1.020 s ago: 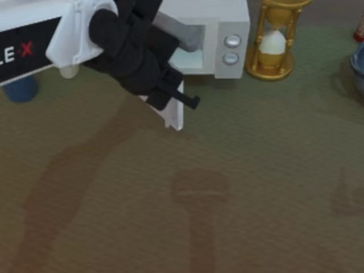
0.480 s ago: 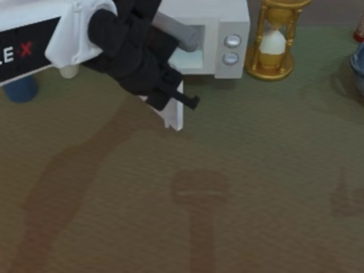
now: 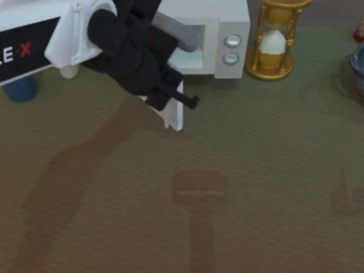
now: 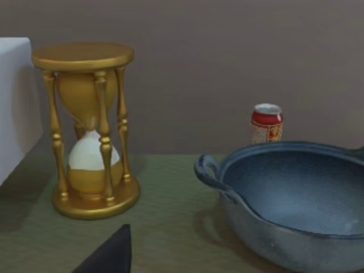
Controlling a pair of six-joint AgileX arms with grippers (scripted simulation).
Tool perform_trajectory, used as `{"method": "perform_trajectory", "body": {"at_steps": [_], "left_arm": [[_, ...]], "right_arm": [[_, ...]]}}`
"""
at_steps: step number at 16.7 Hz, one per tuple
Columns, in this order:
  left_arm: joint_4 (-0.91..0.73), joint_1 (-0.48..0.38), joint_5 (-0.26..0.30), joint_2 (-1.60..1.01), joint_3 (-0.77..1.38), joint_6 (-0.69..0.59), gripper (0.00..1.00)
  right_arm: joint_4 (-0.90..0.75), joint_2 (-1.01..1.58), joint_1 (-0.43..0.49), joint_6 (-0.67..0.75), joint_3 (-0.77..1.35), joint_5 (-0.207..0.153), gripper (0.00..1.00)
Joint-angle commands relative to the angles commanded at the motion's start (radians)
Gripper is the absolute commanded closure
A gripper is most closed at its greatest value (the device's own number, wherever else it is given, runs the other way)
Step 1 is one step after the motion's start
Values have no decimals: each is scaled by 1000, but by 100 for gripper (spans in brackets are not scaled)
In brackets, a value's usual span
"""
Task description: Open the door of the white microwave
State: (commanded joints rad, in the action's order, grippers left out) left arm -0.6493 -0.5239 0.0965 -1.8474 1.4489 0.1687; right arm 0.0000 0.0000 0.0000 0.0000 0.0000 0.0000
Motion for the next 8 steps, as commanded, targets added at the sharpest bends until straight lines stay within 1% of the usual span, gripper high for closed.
{"method": "perform_trajectory", "body": {"at_steps": [5,8], "left_arm": [[0,-4,8,-1,-3,0,100],[-3,18,34,17,-21,54,100]], "right_arm": [[0,0,0,0,0,0,0],[0,0,0,0,0,0,0]]}}
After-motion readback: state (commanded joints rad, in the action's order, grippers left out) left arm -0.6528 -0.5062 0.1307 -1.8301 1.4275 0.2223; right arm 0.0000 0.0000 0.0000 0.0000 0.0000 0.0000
